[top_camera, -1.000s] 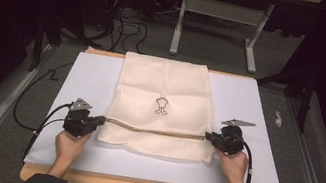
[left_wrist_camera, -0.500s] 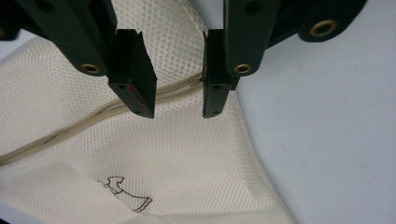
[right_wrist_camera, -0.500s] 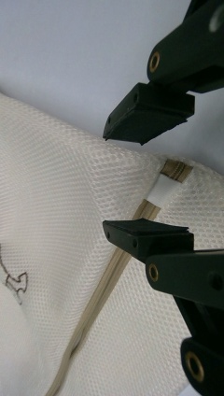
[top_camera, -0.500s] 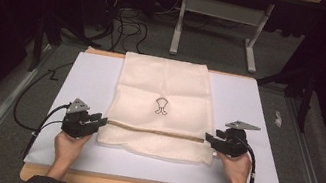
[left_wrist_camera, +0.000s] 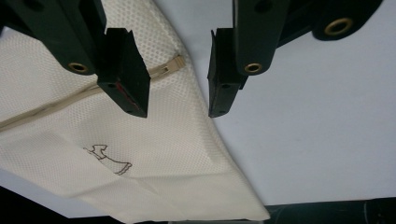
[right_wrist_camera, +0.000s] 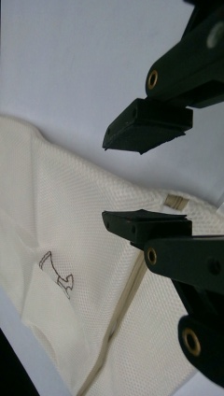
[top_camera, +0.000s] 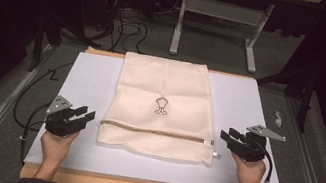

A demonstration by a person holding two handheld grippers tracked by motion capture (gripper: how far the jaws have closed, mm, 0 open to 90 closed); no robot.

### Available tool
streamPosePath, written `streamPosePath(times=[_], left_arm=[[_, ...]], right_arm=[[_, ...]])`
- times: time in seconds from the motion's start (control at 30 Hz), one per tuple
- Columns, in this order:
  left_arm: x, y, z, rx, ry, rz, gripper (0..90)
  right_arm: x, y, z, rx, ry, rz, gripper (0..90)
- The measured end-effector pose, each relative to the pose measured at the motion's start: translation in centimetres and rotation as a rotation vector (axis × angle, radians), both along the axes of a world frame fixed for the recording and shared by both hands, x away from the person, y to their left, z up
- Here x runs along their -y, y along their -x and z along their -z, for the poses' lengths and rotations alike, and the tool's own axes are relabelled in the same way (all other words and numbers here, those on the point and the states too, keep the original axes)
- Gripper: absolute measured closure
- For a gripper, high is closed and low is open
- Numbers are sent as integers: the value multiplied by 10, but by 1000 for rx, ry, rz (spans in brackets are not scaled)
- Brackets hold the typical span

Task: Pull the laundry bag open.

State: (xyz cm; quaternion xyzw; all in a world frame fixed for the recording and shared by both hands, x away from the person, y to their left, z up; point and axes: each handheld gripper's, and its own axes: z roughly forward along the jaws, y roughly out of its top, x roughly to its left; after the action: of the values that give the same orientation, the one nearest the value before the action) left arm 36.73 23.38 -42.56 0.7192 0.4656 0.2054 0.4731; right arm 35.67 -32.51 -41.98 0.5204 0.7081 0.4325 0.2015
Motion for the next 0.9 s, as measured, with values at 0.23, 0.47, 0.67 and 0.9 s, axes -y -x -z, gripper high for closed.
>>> streamPosePath(times=[0.23,0.47,0.67,0.9], left_arm=[[-13,-1,4,-2,0,-47,585],[-19,-6,8,-14,3,-71,579],[-23,-14,17,-44,6,-99,567],[-20,-23,25,-62,-16,-115,560]], right_arm=[[23,3,5,12,-28,54,604],[37,3,10,5,-53,100,604],[44,-1,14,1,-50,127,601],[49,-5,22,-14,-59,162,595]])
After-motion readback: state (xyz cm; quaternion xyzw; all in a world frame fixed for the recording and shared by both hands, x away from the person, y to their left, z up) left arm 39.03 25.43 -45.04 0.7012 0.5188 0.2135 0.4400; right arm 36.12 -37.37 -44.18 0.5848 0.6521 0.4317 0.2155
